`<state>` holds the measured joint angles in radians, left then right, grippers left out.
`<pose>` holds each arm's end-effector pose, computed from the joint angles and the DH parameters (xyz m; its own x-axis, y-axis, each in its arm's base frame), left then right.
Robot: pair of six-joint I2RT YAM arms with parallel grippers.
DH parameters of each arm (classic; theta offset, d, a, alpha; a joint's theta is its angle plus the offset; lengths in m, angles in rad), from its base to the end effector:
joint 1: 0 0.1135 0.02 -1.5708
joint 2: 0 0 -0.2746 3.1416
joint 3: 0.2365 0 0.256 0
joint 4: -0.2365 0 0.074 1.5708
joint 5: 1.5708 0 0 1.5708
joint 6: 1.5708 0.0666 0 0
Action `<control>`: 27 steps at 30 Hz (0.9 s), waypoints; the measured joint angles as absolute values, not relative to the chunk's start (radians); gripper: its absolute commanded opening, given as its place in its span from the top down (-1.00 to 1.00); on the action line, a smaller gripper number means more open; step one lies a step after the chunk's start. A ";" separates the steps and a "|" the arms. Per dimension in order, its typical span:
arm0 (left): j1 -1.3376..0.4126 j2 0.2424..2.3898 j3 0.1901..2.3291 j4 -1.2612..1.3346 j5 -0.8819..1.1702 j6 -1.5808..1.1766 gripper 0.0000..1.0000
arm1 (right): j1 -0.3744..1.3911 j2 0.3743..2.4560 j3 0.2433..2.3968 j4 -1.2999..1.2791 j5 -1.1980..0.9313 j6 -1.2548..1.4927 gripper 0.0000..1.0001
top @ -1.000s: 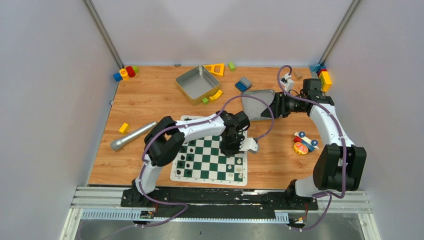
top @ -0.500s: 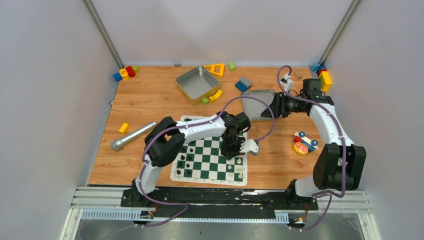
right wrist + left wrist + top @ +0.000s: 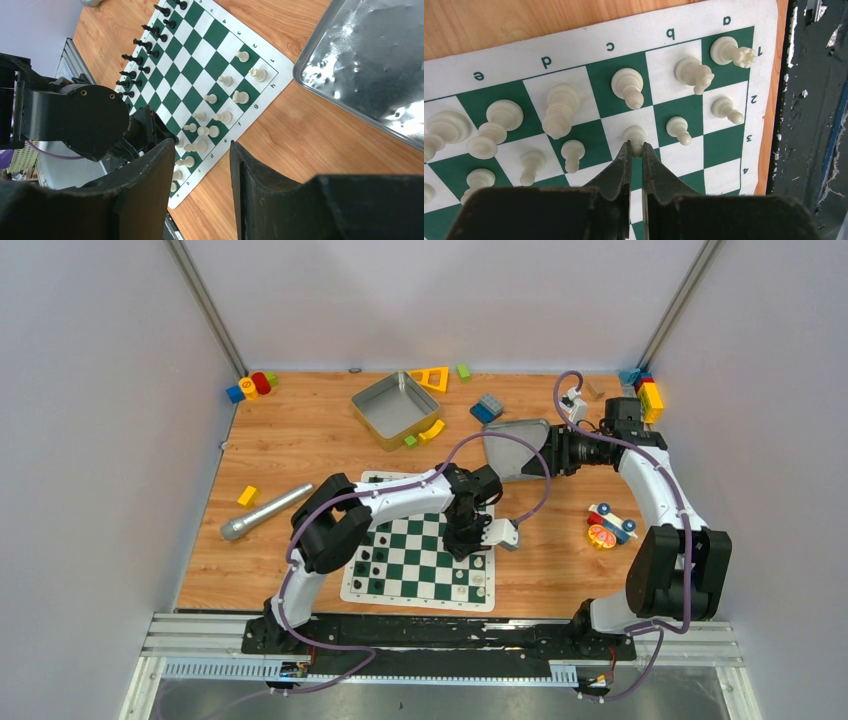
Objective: Set up the chess pieces on the board
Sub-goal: Adjust the chess piece on the chessboard.
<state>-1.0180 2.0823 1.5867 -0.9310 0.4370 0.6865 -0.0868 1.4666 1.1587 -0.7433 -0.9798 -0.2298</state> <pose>0.1972 -0.3732 0.1544 0.1071 0.9202 -0.3766 0.9505 -0.2059 -0.2329 0.3056 0.0289 0.2719 -0.7595 -0.0613 -0.6477 -0.5499 0.5925 0.5887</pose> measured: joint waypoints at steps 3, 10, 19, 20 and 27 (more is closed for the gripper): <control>-1.019 2.086 1.587 -0.931 0.437 0.685 0.72 | -0.087 1.467 1.159 -0.743 -0.980 -0.230 0.09; -1.019 2.087 1.587 -0.931 0.435 0.681 0.43 | -0.089 1.467 1.159 -0.743 -0.982 -0.230 0.09; -1.018 2.085 1.586 -0.924 0.394 0.675 0.02 | -0.089 1.467 1.159 -0.743 -0.982 -0.230 0.09; -1.016 2.082 1.586 -0.923 0.390 0.675 -0.04 | -0.089 1.467 1.159 -0.743 -0.982 -0.230 0.09; -0.978 1.947 1.557 -0.921 0.376 0.669 -0.99 | -0.089 1.472 1.159 -0.744 -0.981 -0.230 0.05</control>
<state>-0.9783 1.9472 1.5574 -0.9215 0.3763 0.6685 -0.0891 1.4715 1.1587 -0.7437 -0.9810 -0.2302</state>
